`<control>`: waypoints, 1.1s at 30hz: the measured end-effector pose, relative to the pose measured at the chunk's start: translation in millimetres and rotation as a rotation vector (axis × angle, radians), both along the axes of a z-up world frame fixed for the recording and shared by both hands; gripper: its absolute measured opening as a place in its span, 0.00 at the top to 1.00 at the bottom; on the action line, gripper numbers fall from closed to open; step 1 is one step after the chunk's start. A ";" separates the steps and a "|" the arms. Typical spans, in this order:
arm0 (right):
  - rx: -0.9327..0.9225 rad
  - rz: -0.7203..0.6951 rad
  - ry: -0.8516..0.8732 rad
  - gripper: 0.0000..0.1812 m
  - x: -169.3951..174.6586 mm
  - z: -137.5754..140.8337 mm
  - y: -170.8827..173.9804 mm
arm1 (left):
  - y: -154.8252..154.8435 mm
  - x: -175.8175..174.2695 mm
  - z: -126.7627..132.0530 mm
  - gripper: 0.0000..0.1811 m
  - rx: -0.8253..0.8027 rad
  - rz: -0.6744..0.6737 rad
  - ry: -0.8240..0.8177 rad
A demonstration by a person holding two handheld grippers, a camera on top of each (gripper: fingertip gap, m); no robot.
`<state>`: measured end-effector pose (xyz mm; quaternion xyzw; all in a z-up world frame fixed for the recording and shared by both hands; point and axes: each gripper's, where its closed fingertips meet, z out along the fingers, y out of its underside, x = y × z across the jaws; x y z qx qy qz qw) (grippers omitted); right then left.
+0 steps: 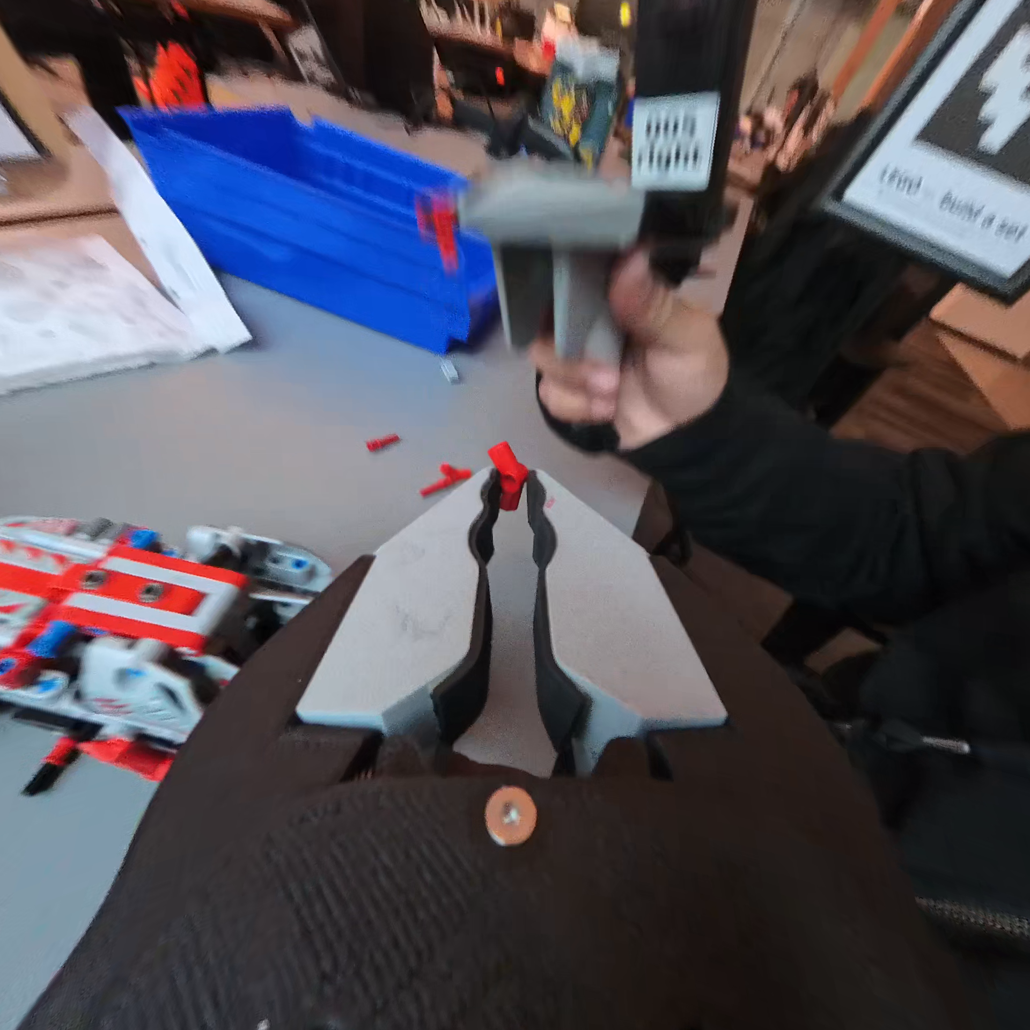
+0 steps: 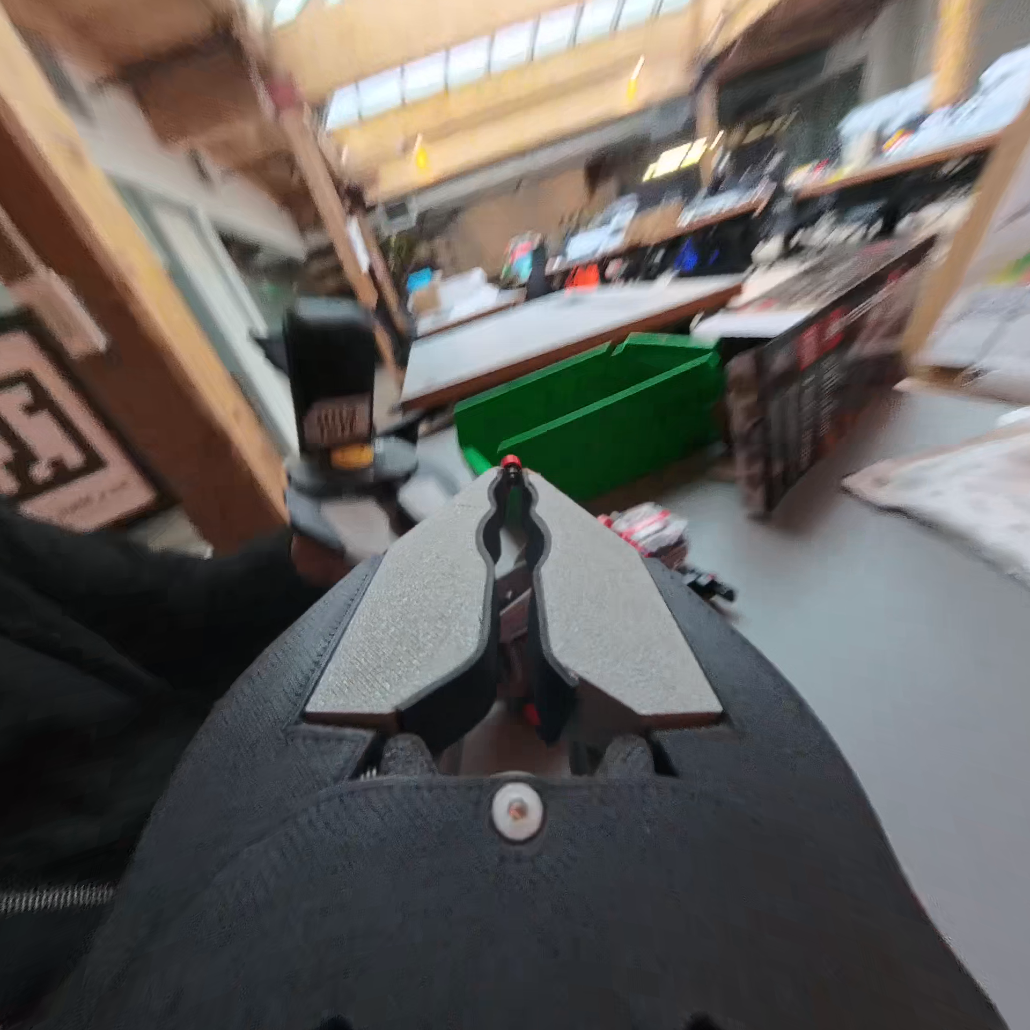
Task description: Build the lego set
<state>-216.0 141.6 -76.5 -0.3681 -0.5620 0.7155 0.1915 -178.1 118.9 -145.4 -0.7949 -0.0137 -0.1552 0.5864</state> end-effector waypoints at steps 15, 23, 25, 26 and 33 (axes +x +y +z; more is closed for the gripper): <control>0.314 0.096 -0.176 1.00 34.5 -15.9 49.7 | 29.7 9.3 -15.7 0.96 -0.221 0.019 0.546; 0.329 0.016 -0.185 1.00 39.9 -13.1 75.3 | 54.4 49.2 -63.4 0.95 -0.511 -0.146 0.655; 0.314 0.020 -0.198 1.00 39.5 -15.7 79.0 | 61.8 60.5 -76.0 0.96 -0.560 -0.194 0.662; 0.325 0.009 -0.206 1.00 38.8 -18.6 81.9 | 64.4 64.3 -84.1 0.95 -0.587 -0.221 0.655; 0.347 -0.053 -0.234 1.00 39.6 -24.8 102.6 | 68.8 48.1 -117.0 0.84 -0.666 -0.193 0.653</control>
